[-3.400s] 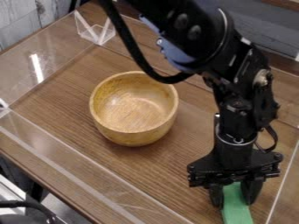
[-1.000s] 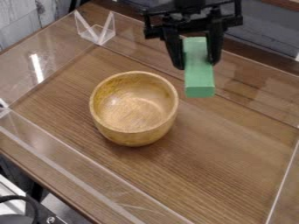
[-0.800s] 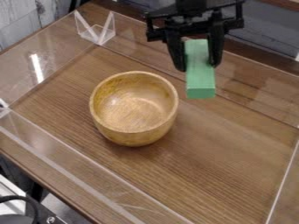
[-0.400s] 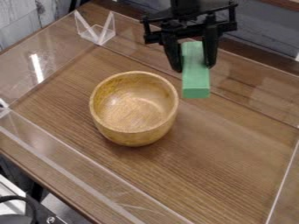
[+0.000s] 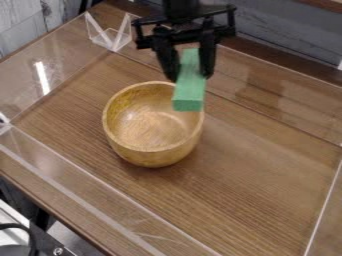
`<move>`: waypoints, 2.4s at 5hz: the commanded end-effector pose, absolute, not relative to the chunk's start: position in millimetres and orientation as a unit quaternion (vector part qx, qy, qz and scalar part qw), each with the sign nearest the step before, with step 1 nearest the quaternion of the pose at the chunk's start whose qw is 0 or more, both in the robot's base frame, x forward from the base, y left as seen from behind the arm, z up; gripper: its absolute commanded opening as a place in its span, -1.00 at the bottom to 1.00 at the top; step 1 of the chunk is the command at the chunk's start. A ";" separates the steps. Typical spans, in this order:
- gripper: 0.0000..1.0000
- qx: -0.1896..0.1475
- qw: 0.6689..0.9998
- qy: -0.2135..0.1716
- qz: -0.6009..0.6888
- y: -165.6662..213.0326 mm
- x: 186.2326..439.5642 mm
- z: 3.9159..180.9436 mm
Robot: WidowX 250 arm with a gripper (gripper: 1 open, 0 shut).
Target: Put the green block in the brown bowl
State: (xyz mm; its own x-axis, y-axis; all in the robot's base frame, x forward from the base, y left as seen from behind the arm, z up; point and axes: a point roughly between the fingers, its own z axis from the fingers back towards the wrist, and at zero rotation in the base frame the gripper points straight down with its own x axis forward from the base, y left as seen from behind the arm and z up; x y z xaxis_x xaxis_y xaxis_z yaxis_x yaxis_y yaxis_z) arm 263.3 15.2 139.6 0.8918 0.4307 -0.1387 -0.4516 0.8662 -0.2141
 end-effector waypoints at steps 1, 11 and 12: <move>-1.00 -0.115 0.974 0.011 0.197 20.9 251.0 151.4; -1.00 -0.087 0.984 -0.024 0.155 24.9 231.7 117.0; -1.00 -0.085 0.984 -0.025 0.154 24.8 231.5 115.3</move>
